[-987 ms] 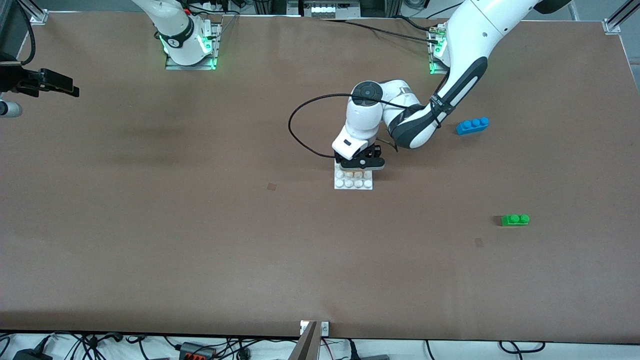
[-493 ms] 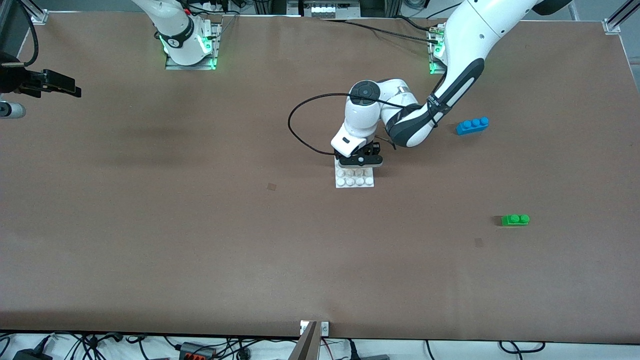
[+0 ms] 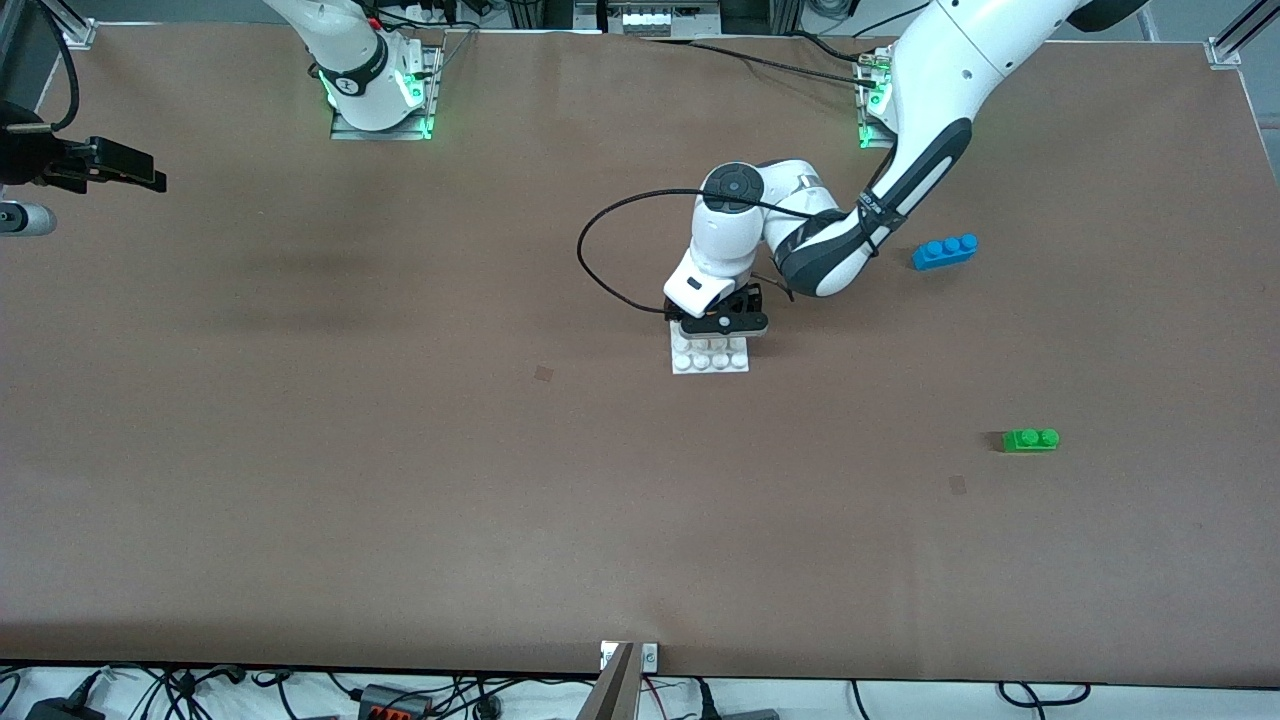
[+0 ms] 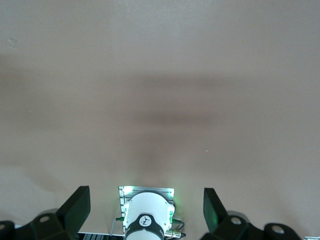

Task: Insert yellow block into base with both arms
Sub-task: 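Lower the yellow block onto the white base studs with the left gripper, then open the left gripper and lift it off the yellow block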

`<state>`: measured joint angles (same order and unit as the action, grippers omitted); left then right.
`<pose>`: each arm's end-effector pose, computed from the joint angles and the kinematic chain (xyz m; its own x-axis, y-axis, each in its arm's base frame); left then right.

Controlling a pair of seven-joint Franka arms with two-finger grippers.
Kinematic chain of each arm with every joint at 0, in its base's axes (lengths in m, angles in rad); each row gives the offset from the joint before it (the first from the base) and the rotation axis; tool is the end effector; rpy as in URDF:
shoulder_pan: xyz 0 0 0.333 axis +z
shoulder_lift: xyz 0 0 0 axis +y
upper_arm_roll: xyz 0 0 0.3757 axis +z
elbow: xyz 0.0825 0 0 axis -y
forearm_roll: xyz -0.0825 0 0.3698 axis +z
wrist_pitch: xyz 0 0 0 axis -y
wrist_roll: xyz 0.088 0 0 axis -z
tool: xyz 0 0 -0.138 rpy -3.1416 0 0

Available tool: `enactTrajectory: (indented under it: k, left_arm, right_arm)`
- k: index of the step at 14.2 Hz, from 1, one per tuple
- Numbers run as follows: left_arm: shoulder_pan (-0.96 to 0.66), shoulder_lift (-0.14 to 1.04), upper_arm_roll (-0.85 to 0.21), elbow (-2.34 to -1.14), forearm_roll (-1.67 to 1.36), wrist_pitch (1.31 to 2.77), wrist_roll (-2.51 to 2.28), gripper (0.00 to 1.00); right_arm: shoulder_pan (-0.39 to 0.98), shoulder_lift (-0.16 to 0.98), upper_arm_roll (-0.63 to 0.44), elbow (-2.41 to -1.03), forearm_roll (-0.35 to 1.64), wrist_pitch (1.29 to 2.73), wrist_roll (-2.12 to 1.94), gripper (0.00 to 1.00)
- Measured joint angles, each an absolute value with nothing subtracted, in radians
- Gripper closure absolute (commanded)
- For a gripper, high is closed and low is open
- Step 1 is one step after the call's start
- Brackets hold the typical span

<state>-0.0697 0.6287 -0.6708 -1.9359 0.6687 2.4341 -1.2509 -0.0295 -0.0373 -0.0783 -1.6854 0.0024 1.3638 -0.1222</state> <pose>0.5069 -0.3996 0.2494 0.9898 0.1078 0.0936 0.1055 -0.9940 0.0294 0.4864 -0.0530 0.6080 0.9604 0.0200 -0.2779 0.0094 -0.9992 -0.0395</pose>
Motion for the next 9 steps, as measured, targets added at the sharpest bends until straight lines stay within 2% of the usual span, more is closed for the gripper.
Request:
enactTrajectory:
  k: [9]
  left_arm:
    - [0.076,0.558,-0.659,-1.904,0.610,2.428,-1.094,0.00]
  right_arm:
    - [-0.029,-0.036,-0.078,-1.675,0.003,1.363,-0.122,0.00]
